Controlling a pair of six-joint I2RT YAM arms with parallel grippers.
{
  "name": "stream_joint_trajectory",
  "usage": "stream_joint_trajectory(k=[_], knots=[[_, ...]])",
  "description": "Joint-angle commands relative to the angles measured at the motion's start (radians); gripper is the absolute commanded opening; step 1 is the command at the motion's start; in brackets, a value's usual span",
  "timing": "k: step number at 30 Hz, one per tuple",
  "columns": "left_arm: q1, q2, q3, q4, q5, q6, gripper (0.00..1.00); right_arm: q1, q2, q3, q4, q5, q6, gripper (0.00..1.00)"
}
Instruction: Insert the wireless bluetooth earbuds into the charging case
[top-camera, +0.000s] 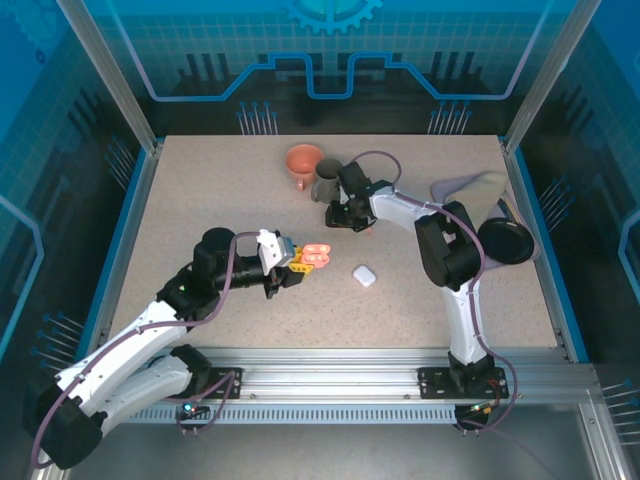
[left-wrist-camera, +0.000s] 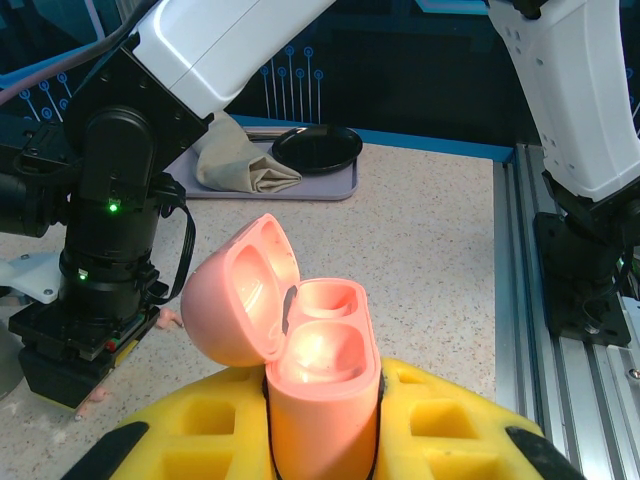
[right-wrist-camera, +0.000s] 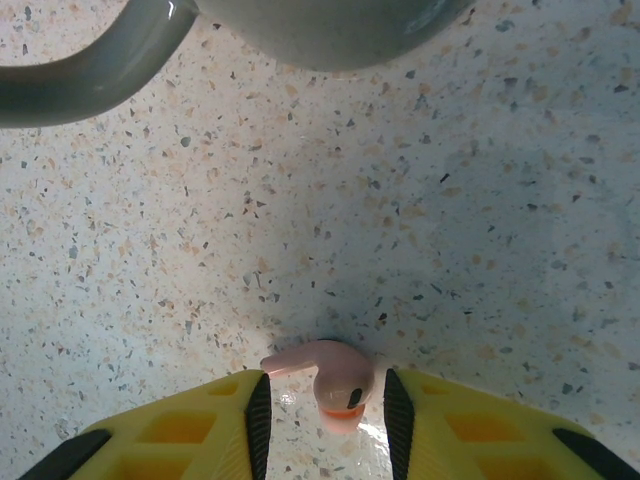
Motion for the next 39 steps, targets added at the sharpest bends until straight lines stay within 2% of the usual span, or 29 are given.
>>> stream_joint_trajectory(k=[1,11,27,39], knots=[[-0.008,-0.009,-0.005,0.0,0.004,0.004,0.0,0.01,0.021,0.017,-0.012,0.003,0.0,0.38],[-0.008,-0.01,-0.005,-0.005,0.005,0.005,0.0,0.014,0.067,0.047,-0.04,0.021,0.002,0.36],[-0.008,-0.02,-0.01,-0.012,0.001,0.002,0.0,0.019,0.091,0.049,-0.036,0.003,-0.007,0.24],[-0.008,-0.028,-0.006,-0.023,-0.003,-0.001,0.0,0.013,0.002,-0.022,0.04,-0.006,-0.045,0.21]])
